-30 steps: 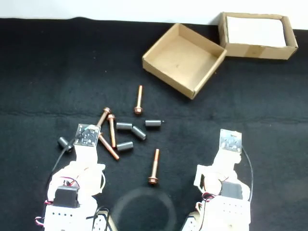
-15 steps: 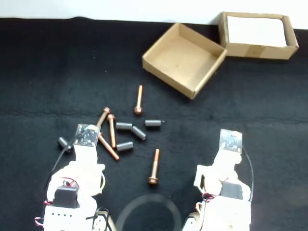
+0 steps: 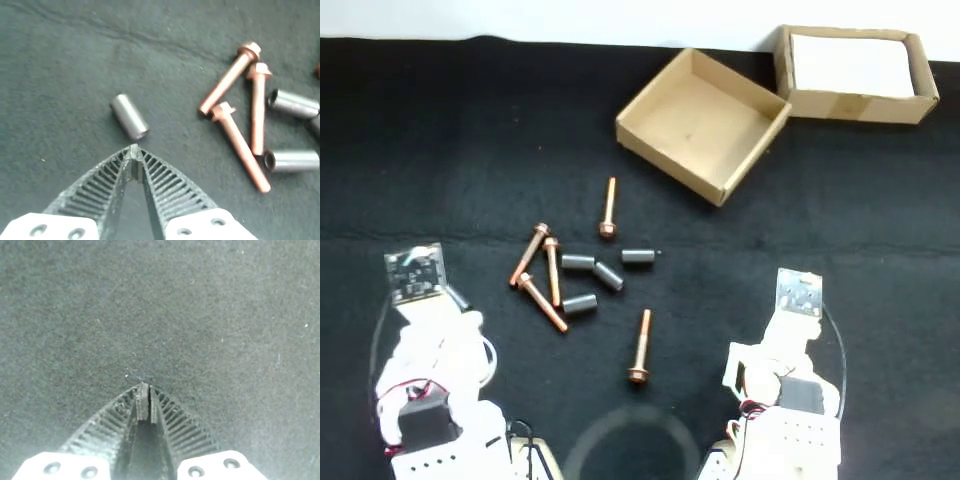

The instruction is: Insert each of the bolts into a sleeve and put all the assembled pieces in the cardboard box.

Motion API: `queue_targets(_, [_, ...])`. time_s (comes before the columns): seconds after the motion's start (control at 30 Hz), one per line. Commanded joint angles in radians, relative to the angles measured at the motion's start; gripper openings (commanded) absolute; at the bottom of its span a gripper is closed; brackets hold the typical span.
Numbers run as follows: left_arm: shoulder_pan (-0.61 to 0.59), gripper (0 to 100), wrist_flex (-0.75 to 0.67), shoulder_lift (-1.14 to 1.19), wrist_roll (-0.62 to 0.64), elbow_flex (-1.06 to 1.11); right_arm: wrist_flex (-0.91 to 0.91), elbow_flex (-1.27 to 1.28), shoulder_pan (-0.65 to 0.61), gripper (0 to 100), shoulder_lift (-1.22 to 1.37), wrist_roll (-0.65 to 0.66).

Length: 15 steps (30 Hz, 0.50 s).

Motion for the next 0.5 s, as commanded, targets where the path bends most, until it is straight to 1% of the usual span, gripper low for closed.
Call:
queue_targets(0.0, [-0.053, 1, -0.023, -0.012, 0.005, -0.061, 0.024, 0.044, 0.018, 0.9, 0.001, -0.005])
queue_targets(0.13, [-0.101, 1, -0.023, -0.012, 0.002, -0.091, 0.024, 0.044, 0.018, 0.9, 0.001, -0.005])
queue_targets(0.3, [-0.143, 1, -0.020, -0.012, -0.112, -0.084, 0.024, 0.044, 0.018, 0.9, 0.001, -0.005])
queue_targets(0.47, [-0.203, 1, -0.017, -0.010, -0.118, -0.058, 0.024, 0.044, 0.018, 0.9, 0.001, -0.005])
